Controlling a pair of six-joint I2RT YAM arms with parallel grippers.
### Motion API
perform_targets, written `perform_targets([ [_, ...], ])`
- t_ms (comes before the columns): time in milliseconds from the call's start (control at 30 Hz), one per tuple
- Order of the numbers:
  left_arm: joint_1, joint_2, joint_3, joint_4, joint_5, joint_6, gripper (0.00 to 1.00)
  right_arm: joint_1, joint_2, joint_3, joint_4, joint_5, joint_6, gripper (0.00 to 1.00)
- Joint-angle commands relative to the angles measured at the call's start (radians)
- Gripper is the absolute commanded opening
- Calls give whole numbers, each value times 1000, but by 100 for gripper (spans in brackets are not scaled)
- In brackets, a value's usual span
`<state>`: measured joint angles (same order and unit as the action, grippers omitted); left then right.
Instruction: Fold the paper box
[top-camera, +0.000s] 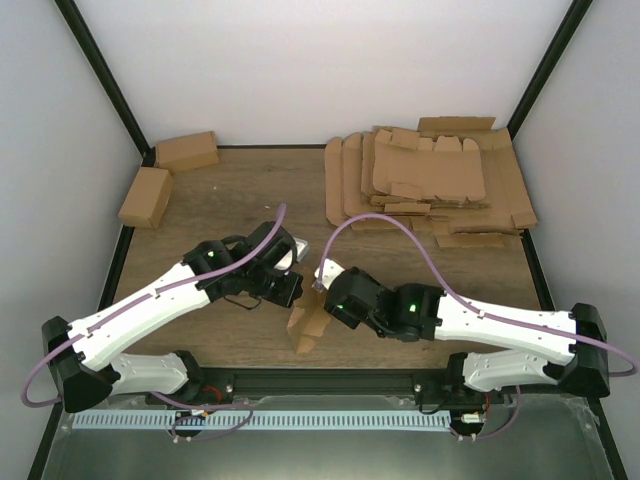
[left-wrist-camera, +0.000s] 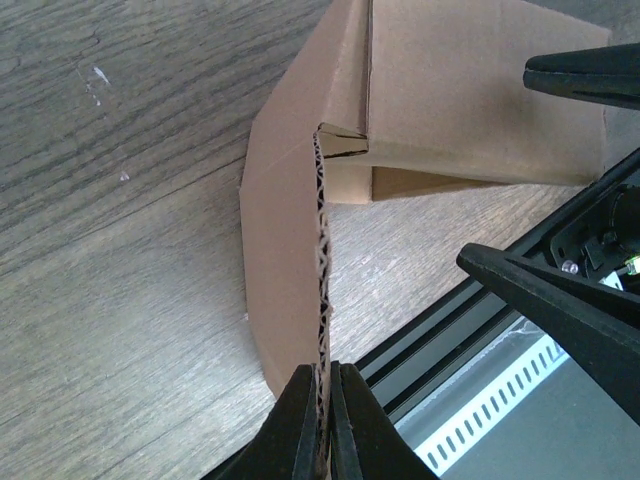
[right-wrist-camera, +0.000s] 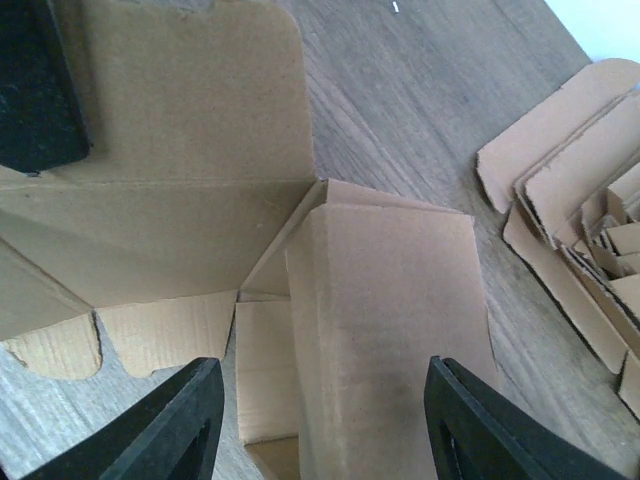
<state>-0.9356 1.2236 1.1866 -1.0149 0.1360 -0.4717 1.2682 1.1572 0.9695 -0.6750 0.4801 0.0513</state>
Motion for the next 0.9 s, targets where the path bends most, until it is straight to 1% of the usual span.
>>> perform_targets([
  [0, 7, -4, 30, 10, -6, -4, 4, 14, -7, 20, -23, 86, -16, 58],
  [167, 6, -3, 26, 12, -1, -4, 4, 14, -31, 15, -4, 91, -37, 66],
  [433, 6, -8, 24, 12, -1, -7, 4, 14, -23, -1, -13, 113, -49, 73],
  [700, 7, -13, 23, 13, -1, -10, 4, 13, -36, -21, 4, 137, -70, 87],
  [867, 7, -16, 24, 13, 5, -14, 4, 14, -27, -34, 16, 150, -80, 93],
])
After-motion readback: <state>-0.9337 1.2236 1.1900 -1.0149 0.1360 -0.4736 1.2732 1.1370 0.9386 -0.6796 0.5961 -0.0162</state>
